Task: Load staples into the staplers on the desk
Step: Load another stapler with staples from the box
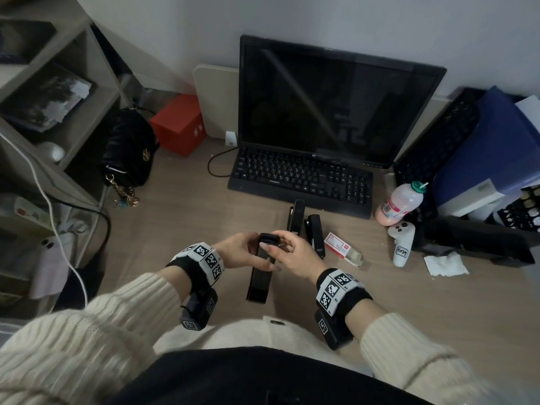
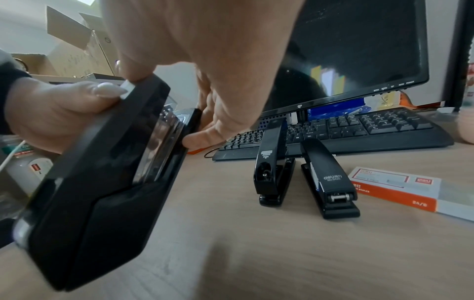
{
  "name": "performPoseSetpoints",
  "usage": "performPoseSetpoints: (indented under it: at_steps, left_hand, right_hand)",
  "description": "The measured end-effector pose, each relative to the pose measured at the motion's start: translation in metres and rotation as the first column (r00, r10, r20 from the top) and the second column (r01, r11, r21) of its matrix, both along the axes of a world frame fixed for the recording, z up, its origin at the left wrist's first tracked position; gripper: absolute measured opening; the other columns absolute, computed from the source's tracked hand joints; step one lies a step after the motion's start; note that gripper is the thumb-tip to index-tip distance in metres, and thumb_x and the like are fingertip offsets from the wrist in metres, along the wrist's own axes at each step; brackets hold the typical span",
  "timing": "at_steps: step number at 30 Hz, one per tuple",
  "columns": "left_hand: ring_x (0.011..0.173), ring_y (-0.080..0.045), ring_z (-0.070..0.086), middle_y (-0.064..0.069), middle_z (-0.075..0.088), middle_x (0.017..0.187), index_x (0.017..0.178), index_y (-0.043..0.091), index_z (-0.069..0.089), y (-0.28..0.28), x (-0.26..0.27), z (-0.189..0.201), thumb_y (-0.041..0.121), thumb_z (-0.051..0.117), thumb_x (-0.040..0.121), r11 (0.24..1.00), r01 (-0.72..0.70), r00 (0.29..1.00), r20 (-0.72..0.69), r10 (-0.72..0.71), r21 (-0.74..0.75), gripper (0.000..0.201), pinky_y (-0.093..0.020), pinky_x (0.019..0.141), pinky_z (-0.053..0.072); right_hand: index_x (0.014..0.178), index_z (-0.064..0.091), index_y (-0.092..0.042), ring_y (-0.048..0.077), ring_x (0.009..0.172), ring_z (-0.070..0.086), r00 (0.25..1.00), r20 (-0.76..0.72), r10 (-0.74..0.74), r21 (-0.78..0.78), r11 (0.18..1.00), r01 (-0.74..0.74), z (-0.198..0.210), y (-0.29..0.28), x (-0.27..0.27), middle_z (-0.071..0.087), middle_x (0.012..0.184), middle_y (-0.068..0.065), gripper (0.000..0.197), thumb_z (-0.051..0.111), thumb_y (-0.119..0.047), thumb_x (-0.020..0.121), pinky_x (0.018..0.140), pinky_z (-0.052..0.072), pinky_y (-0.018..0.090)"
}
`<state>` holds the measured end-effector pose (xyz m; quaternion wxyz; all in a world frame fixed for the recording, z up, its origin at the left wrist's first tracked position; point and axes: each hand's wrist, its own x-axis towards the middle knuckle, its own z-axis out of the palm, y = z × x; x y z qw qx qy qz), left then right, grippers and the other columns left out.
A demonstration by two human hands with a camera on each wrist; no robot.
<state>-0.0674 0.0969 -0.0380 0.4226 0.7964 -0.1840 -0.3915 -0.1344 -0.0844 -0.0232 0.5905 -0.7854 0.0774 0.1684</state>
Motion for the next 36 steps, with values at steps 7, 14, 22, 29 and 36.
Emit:
performPoseSetpoints:
  at_steps: [7, 14, 22, 29, 36]
  left_hand:
    - [0.074, -0.006, 0.053, 0.008, 0.061, 0.083, 0.103, 0.031, 0.064, 0.0, 0.0, 0.004, 0.06, 0.082, 0.051, 0.999, -0.002, 1.0, -0.017, 0.001, -0.041, 0.062, -0.026, 0.071, 0.045]
    - [0.07, -0.007, 0.049, 0.012, 0.056, 0.073, 0.093, 0.03, 0.065, -0.002, 0.001, 0.002, 0.05, 0.084, 0.06, 1.0, -0.014, 0.999, -0.051, 0.014, -0.016, 0.043, -0.025, 0.067, 0.04]
    - [0.083, -0.012, 0.063, 0.006, 0.069, 0.091, 0.105, 0.022, 0.065, -0.005, 0.008, -0.008, 0.042, 0.088, 0.062, 0.996, -0.044, 0.998, -0.032, 0.046, 0.08, 0.053, -0.028, 0.078, 0.053]
    - [0.094, -0.011, 0.065, 0.004, 0.069, 0.102, 0.121, 0.017, 0.06, -0.001, 0.032, -0.017, 0.053, 0.086, 0.062, 0.952, -0.179, 0.981, -0.035, 0.193, 0.25, 0.073, -0.026, 0.084, 0.053]
    - [0.102, -0.017, 0.062, 0.0, 0.066, 0.112, 0.129, 0.012, 0.056, -0.015, 0.059, -0.019, 0.062, 0.084, 0.057, 0.923, -0.221, 0.966, -0.06, 0.251, 0.315, 0.092, -0.029, 0.09, 0.05]
  right_hand:
    - [0.117, 0.058, -0.019, 0.011, 0.102, 0.065, 1.0, 0.017, -0.007, 0.023, 1.0, 0.006, 0.0, 0.001, 0.001, 0.066, 0.109, 0.0, 0.038, 0.07, -0.033, 0.084, 0.092, 0.051, 0.021]
    - [0.118, 0.058, -0.016, 0.013, 0.099, 0.067, 0.999, -0.004, -0.037, 0.046, 0.998, 0.038, -0.008, 0.002, 0.003, 0.067, 0.111, 0.005, 0.045, 0.072, -0.038, 0.082, 0.094, 0.052, 0.029]
    - [0.137, 0.044, -0.02, 0.015, 0.116, 0.058, 0.996, -0.086, -0.019, 0.052, 0.998, 0.023, -0.014, -0.002, 0.005, 0.053, 0.131, 0.001, 0.065, 0.071, -0.041, 0.082, 0.103, 0.047, 0.033]
    - [0.128, 0.051, -0.022, 0.008, 0.096, 0.064, 0.991, -0.108, -0.079, -0.02, 0.997, 0.077, -0.022, -0.03, 0.002, 0.064, 0.111, -0.005, 0.052, 0.069, -0.043, 0.084, 0.088, 0.05, 0.023]
    - [0.097, 0.068, -0.006, 0.011, 0.075, 0.053, 0.978, -0.113, -0.173, -0.087, 0.983, 0.164, -0.029, -0.059, 0.004, 0.058, 0.079, 0.004, 0.027, 0.063, -0.031, 0.091, 0.068, 0.043, 0.014]
